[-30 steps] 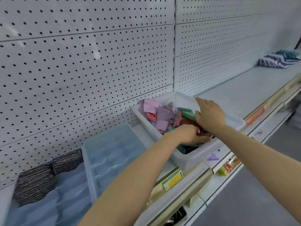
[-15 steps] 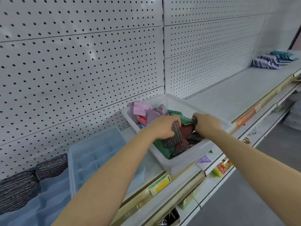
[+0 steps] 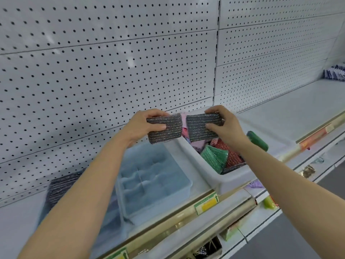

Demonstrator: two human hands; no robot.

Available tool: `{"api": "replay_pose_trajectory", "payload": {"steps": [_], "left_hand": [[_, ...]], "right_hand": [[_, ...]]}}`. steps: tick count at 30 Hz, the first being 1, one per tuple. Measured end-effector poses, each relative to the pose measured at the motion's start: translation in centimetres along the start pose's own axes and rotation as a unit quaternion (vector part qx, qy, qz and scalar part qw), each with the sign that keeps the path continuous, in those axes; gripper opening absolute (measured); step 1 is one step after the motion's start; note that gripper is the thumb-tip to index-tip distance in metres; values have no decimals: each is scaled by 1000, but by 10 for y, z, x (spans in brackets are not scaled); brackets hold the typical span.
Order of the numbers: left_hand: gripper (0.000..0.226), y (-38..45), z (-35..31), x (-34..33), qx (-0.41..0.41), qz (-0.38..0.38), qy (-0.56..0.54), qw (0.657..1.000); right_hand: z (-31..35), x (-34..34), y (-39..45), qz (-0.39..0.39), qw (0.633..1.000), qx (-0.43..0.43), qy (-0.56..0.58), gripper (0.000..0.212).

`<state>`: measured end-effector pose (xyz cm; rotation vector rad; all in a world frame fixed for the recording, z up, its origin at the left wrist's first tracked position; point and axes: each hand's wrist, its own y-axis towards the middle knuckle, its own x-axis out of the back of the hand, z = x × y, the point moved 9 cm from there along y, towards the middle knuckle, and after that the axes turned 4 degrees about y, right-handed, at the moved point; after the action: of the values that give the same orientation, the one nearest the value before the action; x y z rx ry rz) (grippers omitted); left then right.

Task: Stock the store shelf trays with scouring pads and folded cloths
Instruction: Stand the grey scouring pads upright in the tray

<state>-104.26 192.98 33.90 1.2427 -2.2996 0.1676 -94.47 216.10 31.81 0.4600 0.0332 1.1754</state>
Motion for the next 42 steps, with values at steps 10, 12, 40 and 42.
{"api": "replay_pose_trajectory", "payload": {"steps": [10, 12, 40, 42], "left_hand": [[27, -118, 91, 142, 128, -125, 56, 982], [29, -141, 113, 166, 157, -139, 77, 975], [73, -212, 282, 134, 201, -80, 604, 767], [72, -207, 279, 136, 204, -78, 601, 769]], "right_hand": [[21, -176, -21, 113, 992, -3, 61, 33], [21, -203, -25, 125, 990, -11, 65, 33], [-17, -420, -49, 218, 906, 101, -348, 43], [-24, -431, -53, 249, 859, 127, -430, 47]]}}
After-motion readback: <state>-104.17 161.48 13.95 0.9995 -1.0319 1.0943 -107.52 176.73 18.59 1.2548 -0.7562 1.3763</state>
